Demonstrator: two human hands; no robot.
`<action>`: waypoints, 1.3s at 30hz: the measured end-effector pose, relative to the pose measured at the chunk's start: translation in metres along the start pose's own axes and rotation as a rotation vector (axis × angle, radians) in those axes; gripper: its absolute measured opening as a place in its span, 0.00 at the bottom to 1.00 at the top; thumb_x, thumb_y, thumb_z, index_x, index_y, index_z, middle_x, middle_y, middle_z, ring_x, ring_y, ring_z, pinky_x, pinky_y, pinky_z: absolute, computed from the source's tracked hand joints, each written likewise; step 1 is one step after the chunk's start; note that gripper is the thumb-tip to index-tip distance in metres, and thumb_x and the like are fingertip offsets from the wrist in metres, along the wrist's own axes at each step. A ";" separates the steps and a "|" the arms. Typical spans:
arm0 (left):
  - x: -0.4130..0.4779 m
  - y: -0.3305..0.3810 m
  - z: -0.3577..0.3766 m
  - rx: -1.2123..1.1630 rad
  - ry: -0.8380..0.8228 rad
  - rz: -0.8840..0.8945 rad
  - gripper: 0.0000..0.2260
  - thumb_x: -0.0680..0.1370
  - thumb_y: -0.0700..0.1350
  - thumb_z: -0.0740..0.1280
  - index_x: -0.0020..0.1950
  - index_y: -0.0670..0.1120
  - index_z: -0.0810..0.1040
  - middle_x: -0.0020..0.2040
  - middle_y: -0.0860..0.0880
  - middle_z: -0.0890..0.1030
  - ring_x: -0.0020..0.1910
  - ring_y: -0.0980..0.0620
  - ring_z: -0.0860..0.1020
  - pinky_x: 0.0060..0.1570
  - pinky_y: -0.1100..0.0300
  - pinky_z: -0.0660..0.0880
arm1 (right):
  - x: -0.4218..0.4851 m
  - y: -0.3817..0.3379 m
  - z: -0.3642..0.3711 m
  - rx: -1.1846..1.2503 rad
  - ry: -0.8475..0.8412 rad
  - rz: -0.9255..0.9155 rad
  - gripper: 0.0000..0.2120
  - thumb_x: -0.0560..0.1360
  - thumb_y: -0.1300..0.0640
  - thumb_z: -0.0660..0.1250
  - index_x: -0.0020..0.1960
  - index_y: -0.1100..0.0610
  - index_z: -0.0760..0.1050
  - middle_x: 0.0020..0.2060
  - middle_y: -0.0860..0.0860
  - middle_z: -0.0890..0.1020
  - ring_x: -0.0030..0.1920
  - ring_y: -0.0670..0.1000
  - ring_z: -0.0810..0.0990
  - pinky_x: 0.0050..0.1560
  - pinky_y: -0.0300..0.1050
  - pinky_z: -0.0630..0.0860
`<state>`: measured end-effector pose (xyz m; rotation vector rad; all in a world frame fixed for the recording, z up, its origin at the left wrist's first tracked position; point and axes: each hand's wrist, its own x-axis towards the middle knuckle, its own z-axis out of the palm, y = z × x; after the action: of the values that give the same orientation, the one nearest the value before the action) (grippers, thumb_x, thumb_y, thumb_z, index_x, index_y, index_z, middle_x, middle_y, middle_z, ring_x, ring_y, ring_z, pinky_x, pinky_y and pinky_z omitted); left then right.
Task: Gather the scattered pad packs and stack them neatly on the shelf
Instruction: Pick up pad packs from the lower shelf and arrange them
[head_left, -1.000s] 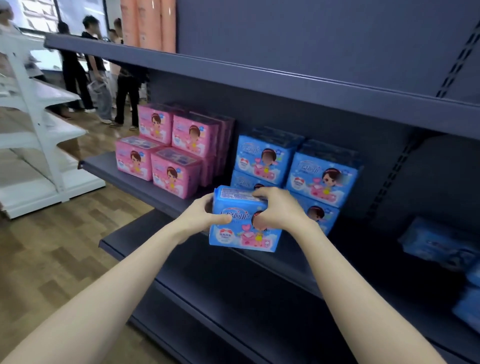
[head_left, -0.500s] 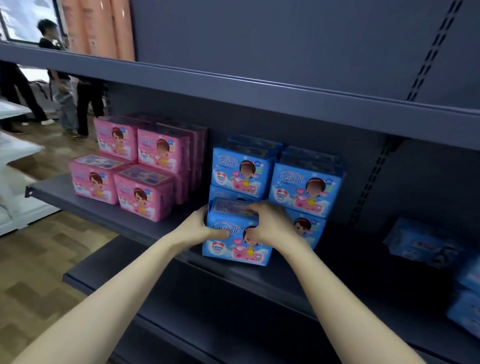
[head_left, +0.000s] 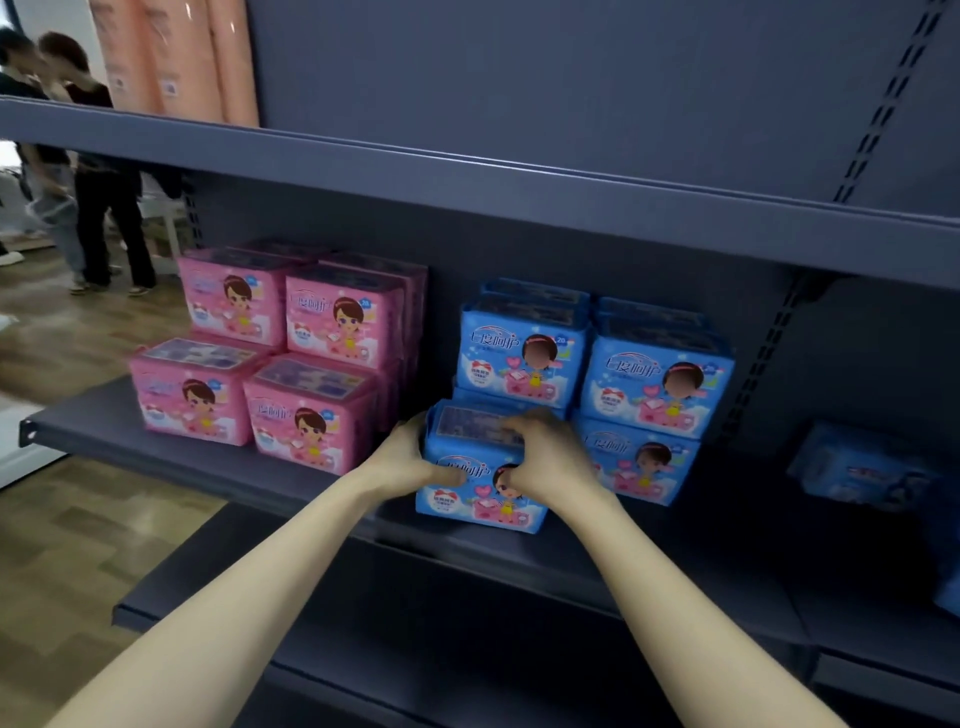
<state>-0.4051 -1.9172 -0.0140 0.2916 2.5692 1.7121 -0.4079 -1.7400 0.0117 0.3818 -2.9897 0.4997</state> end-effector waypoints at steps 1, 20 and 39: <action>0.001 -0.003 -0.001 -0.008 -0.011 0.004 0.26 0.68 0.34 0.74 0.61 0.49 0.69 0.51 0.54 0.79 0.47 0.62 0.77 0.41 0.72 0.74 | 0.000 -0.001 0.001 -0.003 0.008 0.006 0.26 0.68 0.56 0.73 0.65 0.52 0.72 0.62 0.54 0.72 0.62 0.58 0.71 0.58 0.51 0.75; 0.024 -0.019 0.002 -0.173 -0.083 0.006 0.29 0.70 0.34 0.73 0.64 0.51 0.65 0.52 0.53 0.78 0.49 0.58 0.78 0.47 0.63 0.75 | -0.008 -0.006 0.003 -0.114 0.021 0.135 0.28 0.74 0.63 0.66 0.71 0.51 0.64 0.65 0.54 0.66 0.67 0.59 0.62 0.59 0.51 0.73; 0.040 -0.023 0.002 -0.170 -0.122 -0.016 0.33 0.69 0.34 0.73 0.68 0.48 0.62 0.56 0.49 0.77 0.53 0.53 0.78 0.53 0.57 0.75 | 0.008 0.000 0.008 -0.094 0.034 0.136 0.27 0.74 0.63 0.65 0.71 0.51 0.63 0.65 0.53 0.67 0.68 0.57 0.61 0.63 0.51 0.71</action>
<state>-0.4476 -1.9171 -0.0330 0.3541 2.3181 1.8320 -0.4154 -1.7444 0.0054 0.1611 -3.0058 0.3711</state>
